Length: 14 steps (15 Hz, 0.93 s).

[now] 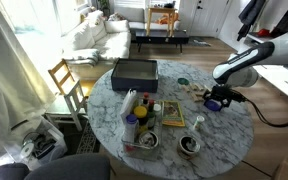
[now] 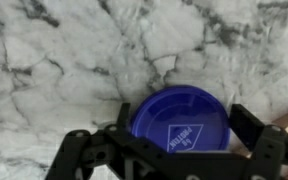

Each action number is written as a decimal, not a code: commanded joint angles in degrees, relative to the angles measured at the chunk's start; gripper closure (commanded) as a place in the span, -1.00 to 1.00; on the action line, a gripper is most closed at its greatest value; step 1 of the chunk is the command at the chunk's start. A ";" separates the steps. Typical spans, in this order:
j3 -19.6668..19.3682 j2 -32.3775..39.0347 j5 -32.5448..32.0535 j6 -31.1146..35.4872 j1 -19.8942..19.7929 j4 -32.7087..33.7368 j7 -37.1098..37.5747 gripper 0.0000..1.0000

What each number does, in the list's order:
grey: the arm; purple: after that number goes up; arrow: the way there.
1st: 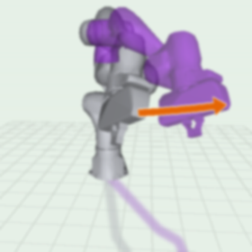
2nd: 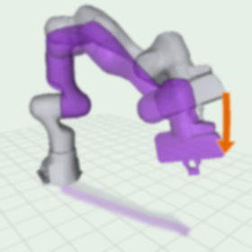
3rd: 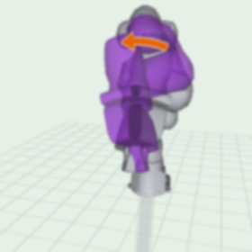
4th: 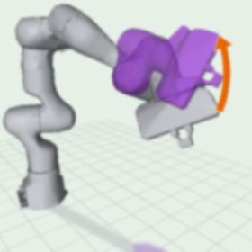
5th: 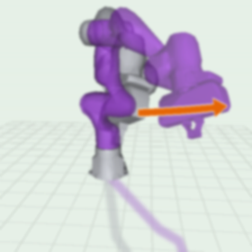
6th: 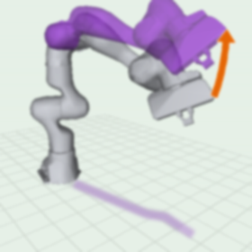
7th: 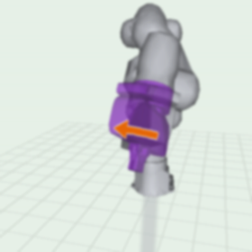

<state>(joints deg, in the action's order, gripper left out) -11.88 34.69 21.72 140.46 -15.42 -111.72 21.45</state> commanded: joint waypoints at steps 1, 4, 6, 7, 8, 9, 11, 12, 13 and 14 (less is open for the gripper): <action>-0.37 1.97 -0.27 1.96 0.26 1.20 0.90 -1.00; -0.28 2.13 -0.21 1.50 0.16 1.33 0.94 -0.83; -0.37 1.93 -0.18 1.50 0.12 1.29 1.07 -0.53; -0.44 1.90 -0.25 1.53 0.15 1.45 1.13 -0.54; -0.46 1.87 -0.30 1.58 0.19 1.54 1.13 -0.58; -0.47 1.78 -0.31 1.54 0.19 1.64 1.13 -0.54; -0.57 1.55 -0.48 1.48 0.27 1.92 1.21 -0.49; -0.57 1.37 -0.51 1.49 0.27 2.03 1.16 -0.48; -0.63 1.18 -0.62 1.47 0.34 2.12 1.21 -0.51; -0.68 0.99 -0.73 1.39 0.37 2.21 1.21 -0.49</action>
<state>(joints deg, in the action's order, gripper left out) -12.10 34.40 21.72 140.58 -15.43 -109.98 21.81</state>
